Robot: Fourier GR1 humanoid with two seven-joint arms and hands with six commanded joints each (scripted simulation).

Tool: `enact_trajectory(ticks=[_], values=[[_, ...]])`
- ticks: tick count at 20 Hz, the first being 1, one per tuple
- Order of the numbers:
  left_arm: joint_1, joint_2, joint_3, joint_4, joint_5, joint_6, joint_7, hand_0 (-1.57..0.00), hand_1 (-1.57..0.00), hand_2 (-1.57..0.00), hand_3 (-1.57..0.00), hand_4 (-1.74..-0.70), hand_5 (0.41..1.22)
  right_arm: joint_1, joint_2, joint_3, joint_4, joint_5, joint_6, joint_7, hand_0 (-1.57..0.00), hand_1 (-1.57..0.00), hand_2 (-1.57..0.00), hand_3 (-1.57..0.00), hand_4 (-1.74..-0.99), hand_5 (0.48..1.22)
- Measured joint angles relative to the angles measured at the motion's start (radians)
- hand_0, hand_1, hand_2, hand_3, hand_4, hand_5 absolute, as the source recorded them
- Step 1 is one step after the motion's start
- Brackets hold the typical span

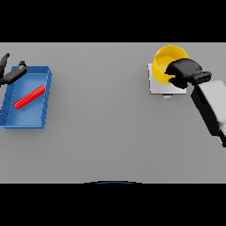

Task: Pick up the red beaker and tilt it to pour out 1 green nut into yellow bowl. Pick up the yellow bowl and place it on the metallic measuring scale.

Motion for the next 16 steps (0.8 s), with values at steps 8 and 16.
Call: enact_trajectory(ticks=[8, 16], values=[[-0.011, 0.005, 0.003, 0.004, 0.007, -0.014, 0.011, 0.0, 0.0, 0.0, 0.0, -0.84, 0.775, 0.0, 0.0, 0.003, 0.029, -0.008, 0.009, 0.0, -1.56, -1.43, -1.34, -1.11, -1.682, 1.221], [0.002, 0.001, 0.004, -0.003, 0.016, -0.017, -0.005, 0.0, 0.0, 0.0, 0.0, -0.83, 0.754, -0.002, 0.013, -0.034, 0.042, -0.056, 0.061, 0.038, -0.39, -0.38, -0.3, -0.26, -1.476, 0.847]])
